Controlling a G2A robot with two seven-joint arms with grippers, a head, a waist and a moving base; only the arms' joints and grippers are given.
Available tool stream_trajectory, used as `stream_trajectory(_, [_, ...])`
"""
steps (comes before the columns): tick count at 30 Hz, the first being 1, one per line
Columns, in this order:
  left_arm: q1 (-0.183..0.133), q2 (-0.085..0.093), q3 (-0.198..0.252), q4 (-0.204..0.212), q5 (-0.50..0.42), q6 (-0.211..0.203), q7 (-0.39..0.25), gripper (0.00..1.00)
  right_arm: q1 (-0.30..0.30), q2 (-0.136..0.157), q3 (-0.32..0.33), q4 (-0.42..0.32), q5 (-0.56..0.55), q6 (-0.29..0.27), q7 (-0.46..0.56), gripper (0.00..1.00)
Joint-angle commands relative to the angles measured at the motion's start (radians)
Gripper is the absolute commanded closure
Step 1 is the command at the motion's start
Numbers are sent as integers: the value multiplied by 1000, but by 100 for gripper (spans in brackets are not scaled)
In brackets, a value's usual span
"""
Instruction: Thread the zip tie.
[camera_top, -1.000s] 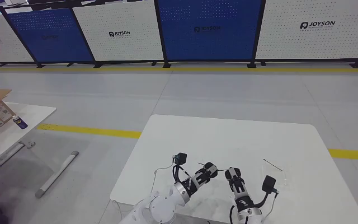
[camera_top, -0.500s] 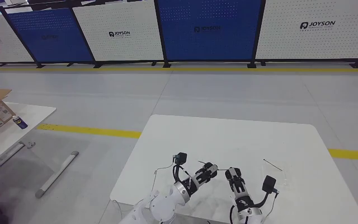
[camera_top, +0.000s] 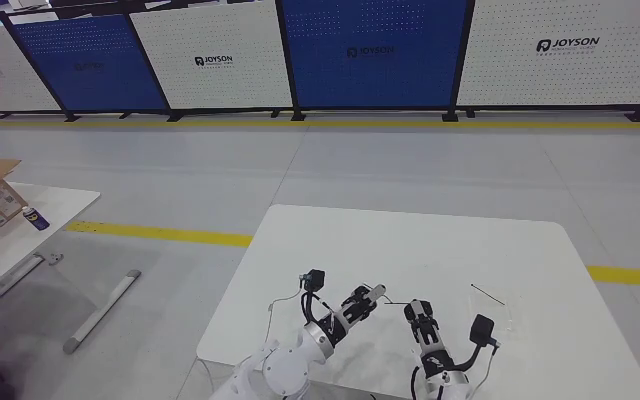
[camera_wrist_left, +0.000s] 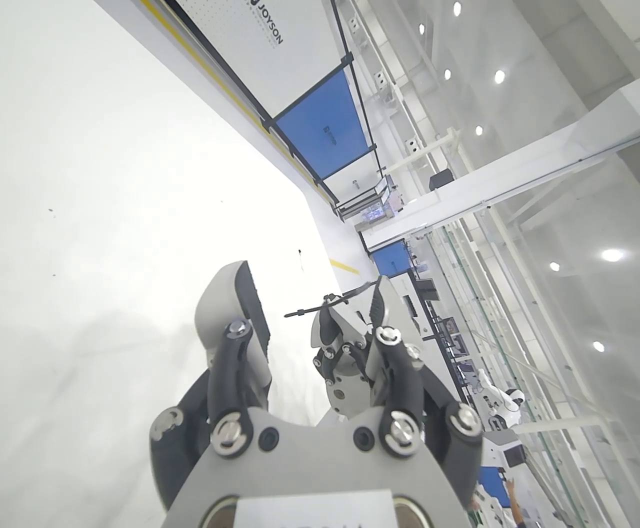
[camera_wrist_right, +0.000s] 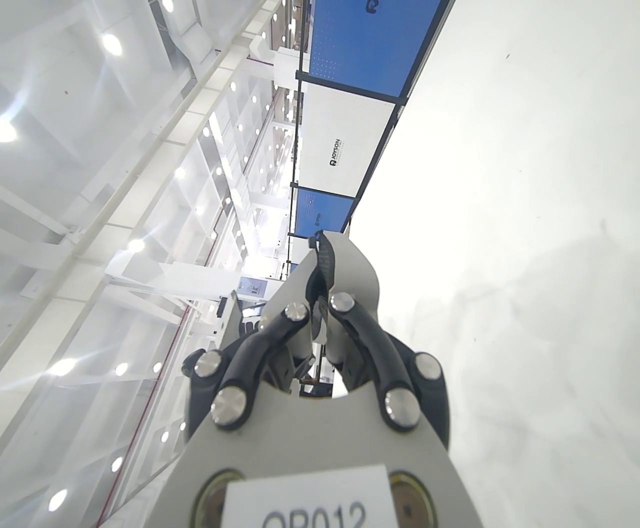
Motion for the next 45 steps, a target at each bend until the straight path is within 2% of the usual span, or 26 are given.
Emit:
stream_trajectory(1, [0,0,0,0,2,-1,0,85,-1,0,0,0,-1,-2,-1,100])
stream_trajectory(14, [-2,-3,22,2,20,-7,-9,89,-3,-3,-3,-5,-5,-8,1,100])
stream_trajectory(18, [-5,-3,24,4,25,-5,-9,100,-3,-5,-3,-5,-7,-8,-2,100])
stream_trajectory(35, [-10,-3,38,11,50,-7,-25,100,-1,-9,-8,-16,-35,-7,-16,100])
stream_trajectory(45, [-10,-6,45,13,36,-20,-8,100,0,-11,-13,-15,-45,-9,-9,100])
